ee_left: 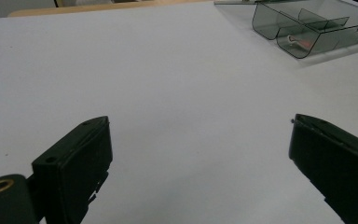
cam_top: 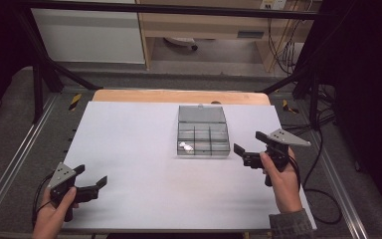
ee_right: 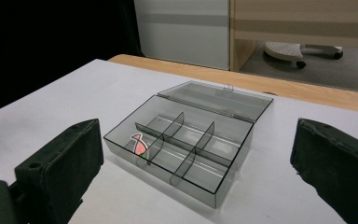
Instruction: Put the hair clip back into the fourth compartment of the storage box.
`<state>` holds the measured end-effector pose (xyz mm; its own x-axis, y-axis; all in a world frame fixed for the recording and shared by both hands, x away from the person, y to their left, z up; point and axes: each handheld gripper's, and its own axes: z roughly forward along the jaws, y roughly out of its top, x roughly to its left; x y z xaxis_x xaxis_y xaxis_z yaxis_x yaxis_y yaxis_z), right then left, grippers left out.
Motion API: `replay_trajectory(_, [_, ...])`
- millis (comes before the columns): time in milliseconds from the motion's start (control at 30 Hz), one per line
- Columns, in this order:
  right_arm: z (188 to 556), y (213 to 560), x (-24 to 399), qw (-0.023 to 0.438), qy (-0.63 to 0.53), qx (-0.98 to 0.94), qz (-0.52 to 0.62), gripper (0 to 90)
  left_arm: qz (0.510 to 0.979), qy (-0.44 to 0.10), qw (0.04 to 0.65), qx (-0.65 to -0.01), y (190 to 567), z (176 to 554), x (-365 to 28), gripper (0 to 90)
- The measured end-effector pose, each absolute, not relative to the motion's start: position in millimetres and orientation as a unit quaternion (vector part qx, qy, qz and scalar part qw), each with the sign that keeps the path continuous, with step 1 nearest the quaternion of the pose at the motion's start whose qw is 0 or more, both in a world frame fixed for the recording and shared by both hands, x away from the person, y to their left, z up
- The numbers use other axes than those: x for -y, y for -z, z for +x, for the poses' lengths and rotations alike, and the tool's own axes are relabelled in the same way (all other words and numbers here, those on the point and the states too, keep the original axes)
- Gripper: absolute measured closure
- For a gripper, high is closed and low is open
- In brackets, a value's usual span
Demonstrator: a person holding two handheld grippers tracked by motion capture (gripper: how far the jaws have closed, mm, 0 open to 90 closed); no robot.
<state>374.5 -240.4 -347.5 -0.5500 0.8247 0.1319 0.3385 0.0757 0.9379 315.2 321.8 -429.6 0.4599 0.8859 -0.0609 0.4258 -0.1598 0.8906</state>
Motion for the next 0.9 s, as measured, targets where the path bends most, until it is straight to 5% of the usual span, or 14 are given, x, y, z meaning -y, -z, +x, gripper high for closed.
replay_trajectory(900, [349, 391, 273, 0.261, -0.519, -0.695, 0.423, 3.1, 0.717, -0.250, 0.460, -0.460, 430, 313, -324, 5.9])
